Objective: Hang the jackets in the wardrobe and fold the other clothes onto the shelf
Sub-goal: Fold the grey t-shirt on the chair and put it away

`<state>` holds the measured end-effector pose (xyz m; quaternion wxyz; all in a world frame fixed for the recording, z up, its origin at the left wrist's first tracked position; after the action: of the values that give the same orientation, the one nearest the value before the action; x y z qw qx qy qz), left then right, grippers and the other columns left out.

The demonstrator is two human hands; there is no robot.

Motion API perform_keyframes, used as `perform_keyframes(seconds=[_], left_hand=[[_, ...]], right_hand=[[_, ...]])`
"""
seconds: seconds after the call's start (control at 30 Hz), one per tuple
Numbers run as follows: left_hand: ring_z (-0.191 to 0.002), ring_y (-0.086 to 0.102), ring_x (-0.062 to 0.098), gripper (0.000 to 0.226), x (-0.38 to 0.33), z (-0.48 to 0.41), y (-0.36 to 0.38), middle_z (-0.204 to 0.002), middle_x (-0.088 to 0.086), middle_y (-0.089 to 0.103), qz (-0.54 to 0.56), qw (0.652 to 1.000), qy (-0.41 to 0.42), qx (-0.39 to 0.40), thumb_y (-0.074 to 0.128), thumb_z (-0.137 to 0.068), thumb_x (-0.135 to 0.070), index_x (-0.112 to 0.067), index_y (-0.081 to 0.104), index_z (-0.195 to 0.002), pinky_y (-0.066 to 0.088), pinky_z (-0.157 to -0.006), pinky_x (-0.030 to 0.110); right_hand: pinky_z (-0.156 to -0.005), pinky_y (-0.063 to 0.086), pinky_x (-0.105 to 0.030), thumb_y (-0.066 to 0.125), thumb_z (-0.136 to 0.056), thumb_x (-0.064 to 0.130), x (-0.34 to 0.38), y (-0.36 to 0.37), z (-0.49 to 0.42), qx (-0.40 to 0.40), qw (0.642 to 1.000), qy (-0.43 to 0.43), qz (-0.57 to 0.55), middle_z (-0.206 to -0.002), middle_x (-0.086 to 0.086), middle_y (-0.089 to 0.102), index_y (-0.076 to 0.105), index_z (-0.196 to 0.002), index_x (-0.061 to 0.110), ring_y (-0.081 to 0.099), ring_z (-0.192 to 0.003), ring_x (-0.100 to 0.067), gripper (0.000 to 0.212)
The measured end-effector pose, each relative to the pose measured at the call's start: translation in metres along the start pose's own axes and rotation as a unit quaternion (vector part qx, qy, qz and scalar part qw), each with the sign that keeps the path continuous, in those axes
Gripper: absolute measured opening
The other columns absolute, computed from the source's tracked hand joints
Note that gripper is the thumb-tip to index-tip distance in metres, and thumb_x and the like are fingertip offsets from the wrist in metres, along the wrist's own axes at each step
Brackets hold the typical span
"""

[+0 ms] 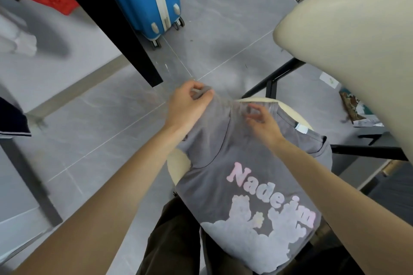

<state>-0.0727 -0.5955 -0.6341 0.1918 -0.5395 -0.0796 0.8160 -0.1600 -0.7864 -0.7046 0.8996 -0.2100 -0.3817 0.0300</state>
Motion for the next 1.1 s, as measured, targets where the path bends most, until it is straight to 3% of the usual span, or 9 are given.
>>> perform_keyframes(seconds=[0.1, 0.2, 0.33, 0.43, 0.57, 0.7, 0.83, 0.93, 1.1], left_hand=[[-0.065, 0.064, -0.002, 0.009, -0.004, 0.027, 0.033, -0.069, -0.016, 0.064, 0.049, 0.975, -0.097, 0.194, 0.067, -0.089, -0.032, -0.033, 0.064, -0.080, 0.055, -0.068, 0.019], [-0.061, 0.071, 0.021, 0.016, 0.006, 0.056, 0.054, -0.080, 0.000, 0.074, 0.071, 0.906, -0.208, 0.361, 0.054, -0.098, -0.034, -0.021, 0.064, -0.099, 0.059, -0.057, 0.029], [-0.047, 0.055, 0.002, 0.016, 0.036, 0.067, 0.052, -0.077, -0.005, 0.069, -0.016, 0.969, -0.139, 0.203, 0.048, -0.097, -0.018, -0.017, 0.064, -0.098, 0.044, -0.050, 0.022], [-0.087, 0.054, 0.004, 0.027, 0.062, 0.066, 0.033, -0.101, -0.007, 0.056, -0.189, 0.978, -0.042, 0.074, 0.058, -0.086, -0.017, -0.024, 0.061, -0.112, 0.033, -0.071, 0.015], [-0.127, 0.039, 0.024, 0.076, 0.098, 0.063, 0.017, -0.135, 0.003, 0.042, -0.294, 0.933, -0.047, 0.201, 0.076, -0.073, -0.029, -0.028, 0.041, -0.140, 0.035, -0.100, 0.028], [-0.115, 0.055, 0.018, 0.070, 0.117, 0.072, 0.018, -0.122, -0.004, 0.058, -0.196, 0.953, -0.066, 0.222, 0.081, -0.073, -0.019, -0.016, 0.046, -0.133, 0.042, -0.094, 0.027], [-0.079, 0.055, 0.013, 0.034, 0.114, 0.088, 0.012, -0.082, -0.015, 0.056, -0.184, 0.971, 0.090, 0.123, 0.068, -0.076, 0.005, -0.013, 0.059, -0.102, 0.037, -0.065, 0.013], [-0.076, 0.050, 0.013, 0.036, 0.111, 0.103, 0.002, -0.083, 0.001, 0.057, -0.291, 0.920, 0.253, 0.074, 0.064, -0.063, 0.019, -0.009, 0.063, -0.087, 0.036, -0.051, 0.025], [-0.076, 0.057, 0.022, 0.018, 0.115, 0.117, -0.004, -0.089, 0.006, 0.058, -0.353, 0.818, 0.373, 0.259, 0.077, -0.069, -0.002, -0.013, 0.074, -0.083, 0.048, -0.057, 0.036]], right_hand=[[-0.083, 0.046, -0.031, 0.053, -0.095, 0.014, -0.020, -0.024, 0.007, -0.092, 0.993, 0.048, -0.060, -0.107, 0.001, 0.063, 0.055, -0.109, 0.030, 0.057, -0.096, -0.017, 0.021], [-0.087, 0.048, -0.040, 0.054, -0.095, 0.017, -0.045, -0.045, 0.020, -0.114, 0.989, 0.085, -0.044, -0.108, -0.002, 0.062, 0.057, -0.104, 0.026, 0.057, -0.096, -0.021, 0.014], [-0.087, 0.049, -0.042, 0.053, -0.096, 0.025, -0.064, -0.048, 0.032, -0.089, 0.990, 0.104, -0.018, -0.101, 0.000, 0.062, 0.060, -0.098, 0.025, 0.057, -0.087, -0.021, 0.007], [-0.090, 0.049, -0.042, 0.052, -0.096, 0.038, -0.057, -0.035, 0.031, -0.072, 0.992, 0.103, -0.015, -0.099, 0.001, 0.061, 0.060, -0.101, 0.023, 0.056, -0.093, -0.020, 0.018], [-0.090, 0.039, -0.028, 0.055, -0.094, 0.042, -0.034, -0.008, 0.024, -0.029, 0.998, 0.055, 0.032, -0.112, 0.008, 0.057, 0.056, -0.125, 0.024, 0.052, -0.107, -0.014, 0.035], [-0.109, 0.032, -0.045, 0.057, -0.093, 0.040, -0.016, 0.010, 0.016, 0.025, 0.982, 0.046, 0.183, -0.127, -0.003, 0.057, 0.046, -0.136, 0.023, 0.040, -0.128, -0.028, 0.048], [-0.098, 0.042, -0.042, 0.052, -0.098, 0.027, -0.012, 0.008, 0.018, -0.032, 0.985, 0.009, 0.171, -0.107, -0.009, 0.063, 0.057, -0.121, 0.015, 0.054, -0.112, -0.032, 0.026], [-0.075, 0.041, -0.030, 0.050, -0.099, 0.018, -0.016, -0.002, 0.022, -0.080, 0.985, -0.006, 0.150, -0.095, -0.011, 0.062, 0.059, -0.115, 0.007, 0.059, -0.095, -0.030, 0.022], [-0.077, 0.041, -0.026, 0.050, -0.097, 0.015, -0.025, -0.014, 0.021, -0.070, 0.983, 0.060, 0.161, -0.106, -0.012, 0.063, 0.059, -0.121, 0.010, 0.059, -0.107, -0.031, 0.026]])
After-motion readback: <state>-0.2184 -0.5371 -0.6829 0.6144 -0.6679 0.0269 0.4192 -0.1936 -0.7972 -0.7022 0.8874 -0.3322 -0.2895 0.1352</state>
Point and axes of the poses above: each hand's wrist, its own z-axis away from the middle knuckle, its own y-axis out of the palm, x = y × z, the point moved 1 cm from there along -z, towards the middle knuckle
